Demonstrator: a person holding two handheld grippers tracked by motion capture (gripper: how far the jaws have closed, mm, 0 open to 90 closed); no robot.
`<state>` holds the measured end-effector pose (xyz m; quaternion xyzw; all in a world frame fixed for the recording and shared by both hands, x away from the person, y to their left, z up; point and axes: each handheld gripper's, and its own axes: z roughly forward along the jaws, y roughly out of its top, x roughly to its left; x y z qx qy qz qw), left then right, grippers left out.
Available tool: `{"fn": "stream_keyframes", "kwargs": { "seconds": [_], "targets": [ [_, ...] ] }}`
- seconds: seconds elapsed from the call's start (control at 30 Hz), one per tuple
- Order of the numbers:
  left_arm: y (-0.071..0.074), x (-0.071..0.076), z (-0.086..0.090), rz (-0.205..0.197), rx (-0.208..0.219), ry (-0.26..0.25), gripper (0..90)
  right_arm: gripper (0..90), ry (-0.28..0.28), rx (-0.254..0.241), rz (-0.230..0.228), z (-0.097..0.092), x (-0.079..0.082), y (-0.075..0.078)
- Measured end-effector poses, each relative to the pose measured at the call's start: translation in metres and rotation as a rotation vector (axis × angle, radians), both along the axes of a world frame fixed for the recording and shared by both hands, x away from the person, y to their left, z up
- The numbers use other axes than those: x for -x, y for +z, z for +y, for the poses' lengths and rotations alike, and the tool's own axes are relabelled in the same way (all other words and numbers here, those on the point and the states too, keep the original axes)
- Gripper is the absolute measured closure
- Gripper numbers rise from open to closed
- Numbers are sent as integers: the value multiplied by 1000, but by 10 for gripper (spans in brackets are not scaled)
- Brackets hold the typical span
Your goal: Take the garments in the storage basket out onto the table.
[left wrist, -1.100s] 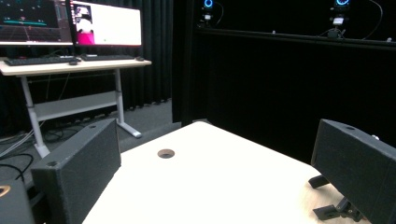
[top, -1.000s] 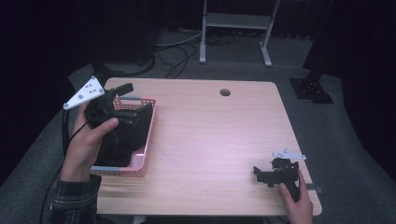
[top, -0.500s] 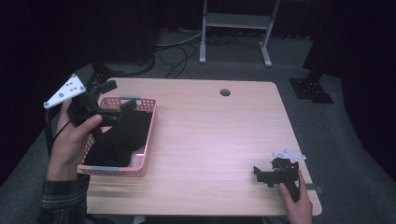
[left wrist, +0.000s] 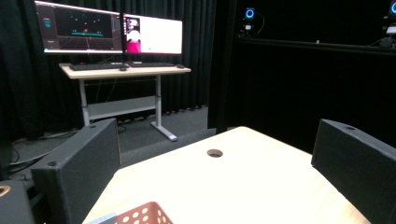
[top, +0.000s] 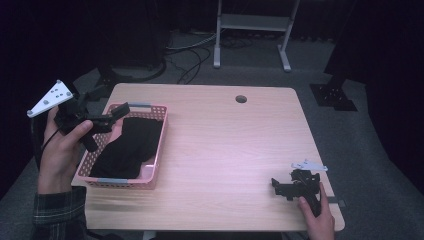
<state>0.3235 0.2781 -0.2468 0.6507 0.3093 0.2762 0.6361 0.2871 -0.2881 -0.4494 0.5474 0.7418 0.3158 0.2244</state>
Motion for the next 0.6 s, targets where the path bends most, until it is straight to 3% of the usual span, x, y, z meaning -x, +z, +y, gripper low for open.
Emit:
{"fn": "stream_keyframes", "kwargs": {
  "seconds": [0.6],
  "targets": [
    [-3, 0, 23, 5, 7, 57, 7, 0, 1, 0, -1, 0, 0, 0]
  ]
}}
